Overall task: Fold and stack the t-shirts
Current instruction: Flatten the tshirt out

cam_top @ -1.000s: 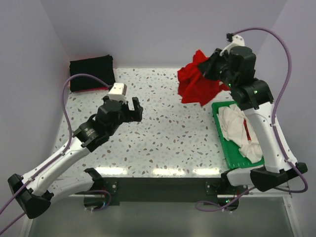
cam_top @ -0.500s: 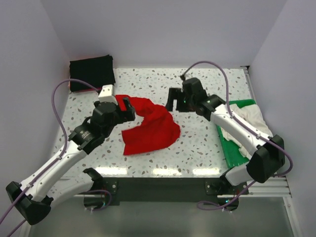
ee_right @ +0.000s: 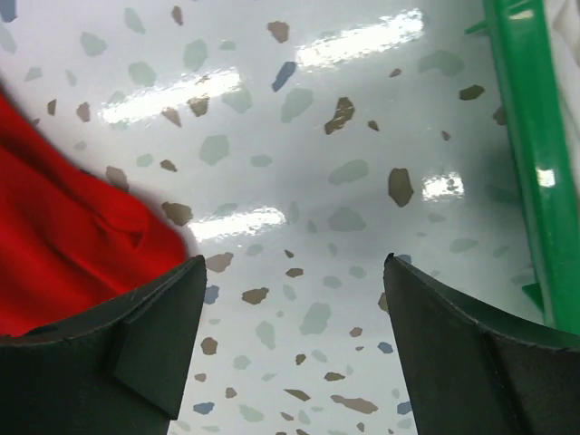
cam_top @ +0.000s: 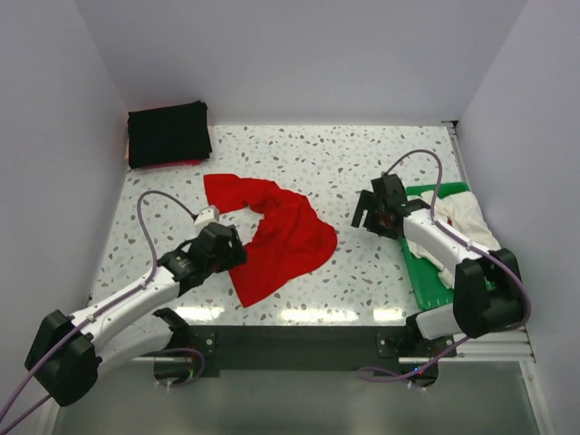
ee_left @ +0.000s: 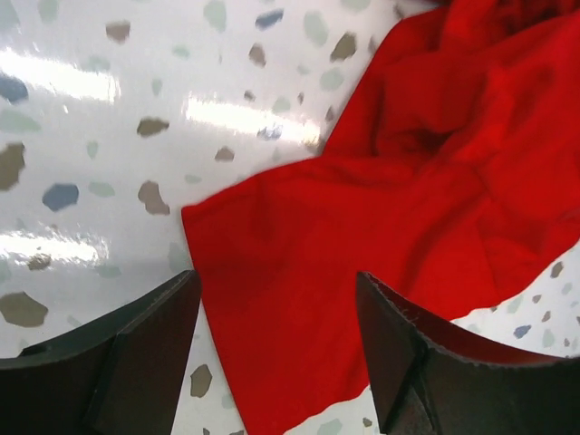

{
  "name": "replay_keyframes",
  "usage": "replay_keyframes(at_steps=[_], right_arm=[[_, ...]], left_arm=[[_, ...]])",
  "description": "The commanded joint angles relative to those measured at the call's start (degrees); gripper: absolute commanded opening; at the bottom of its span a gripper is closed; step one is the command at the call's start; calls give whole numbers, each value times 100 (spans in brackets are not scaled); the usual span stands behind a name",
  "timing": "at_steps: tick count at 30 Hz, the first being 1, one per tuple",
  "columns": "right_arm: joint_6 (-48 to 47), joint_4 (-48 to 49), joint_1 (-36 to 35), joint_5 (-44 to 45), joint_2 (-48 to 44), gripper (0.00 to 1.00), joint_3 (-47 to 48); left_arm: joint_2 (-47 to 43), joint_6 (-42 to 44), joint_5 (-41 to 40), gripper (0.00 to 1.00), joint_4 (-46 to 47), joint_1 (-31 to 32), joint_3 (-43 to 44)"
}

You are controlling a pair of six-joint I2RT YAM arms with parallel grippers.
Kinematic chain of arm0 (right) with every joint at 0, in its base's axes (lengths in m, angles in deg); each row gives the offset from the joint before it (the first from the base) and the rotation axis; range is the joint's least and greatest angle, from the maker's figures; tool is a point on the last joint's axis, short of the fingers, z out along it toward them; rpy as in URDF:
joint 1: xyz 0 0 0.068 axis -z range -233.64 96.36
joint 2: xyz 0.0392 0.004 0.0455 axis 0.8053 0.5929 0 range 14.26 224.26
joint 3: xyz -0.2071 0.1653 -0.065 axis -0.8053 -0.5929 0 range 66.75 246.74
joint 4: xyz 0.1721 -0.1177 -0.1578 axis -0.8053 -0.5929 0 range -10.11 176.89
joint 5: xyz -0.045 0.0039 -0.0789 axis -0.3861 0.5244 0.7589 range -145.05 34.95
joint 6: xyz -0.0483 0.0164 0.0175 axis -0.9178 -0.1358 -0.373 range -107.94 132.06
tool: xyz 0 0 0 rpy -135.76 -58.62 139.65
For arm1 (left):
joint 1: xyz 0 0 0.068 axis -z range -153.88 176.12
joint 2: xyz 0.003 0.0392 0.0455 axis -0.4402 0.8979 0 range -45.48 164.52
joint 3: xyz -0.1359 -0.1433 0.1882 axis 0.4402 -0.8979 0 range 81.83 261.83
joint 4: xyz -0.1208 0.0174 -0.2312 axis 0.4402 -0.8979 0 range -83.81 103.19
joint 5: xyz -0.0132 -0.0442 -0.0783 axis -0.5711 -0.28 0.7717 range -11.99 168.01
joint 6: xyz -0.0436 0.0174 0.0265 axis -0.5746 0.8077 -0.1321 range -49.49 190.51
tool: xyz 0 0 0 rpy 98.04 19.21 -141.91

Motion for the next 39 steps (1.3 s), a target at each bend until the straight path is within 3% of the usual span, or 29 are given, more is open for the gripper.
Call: replay_keyframes(at_steps=[1, 12, 15, 16, 18, 19, 20, 22, 27, 28, 33, 36, 37, 39], right_arm=[[76, 295, 234, 326, -234, 82, -246], [-205, 303, 1263, 80, -454, 82, -580], [-170, 426, 1263, -314, -472, 81, -598], [-161, 461, 1263, -498, -472, 81, -589], [-126, 558, 1254, -780, -489, 79, -589], [-109, 584, 1254, -912, -516, 78, -607], [-65, 602, 1220, -1078, -542, 78, -607], [-73, 585, 1044, -1115, -674, 78, -581], [50, 269, 334, -896, -1086, 79, -431], [85, 242, 253, -878, -1166, 79, -422], [138, 84, 138, -896, -1535, 79, -466], [111, 119, 112, -939, -1501, 79, -510], [111, 180, 112, -983, -1457, 79, -519], [111, 259, 77, -1036, -1307, 79, -545]], left_arm=[[128, -708, 461, 73, 593, -35, -569], [841, -463, 655, 77, 1385, -26, -808], [1034, -411, 848, 67, 1639, 35, -913], [1147, -402, 1005, 55, 1736, 71, -940], [1262, -393, 1155, 41, 2043, 290, -993], [1367, -445, 1199, 28, 2123, 412, -993], [1412, -463, 1252, 23, 2202, 718, -976], [1587, -481, 1366, 14, 2579, 1036, -897], [2070, -350, 2385, 6, 4018, 1661, -687], [2141, -297, 2430, 2, 4014, 1844, -538], [2283, 292, 2448, 0, 3839, 2057, 438], [1907, 293, 1878, 0, 3093, 2057, 659], [1739, 223, 1337, 0, 2821, 1996, 668], [1126, -48, 816, 0, 1881, 1865, 624]])
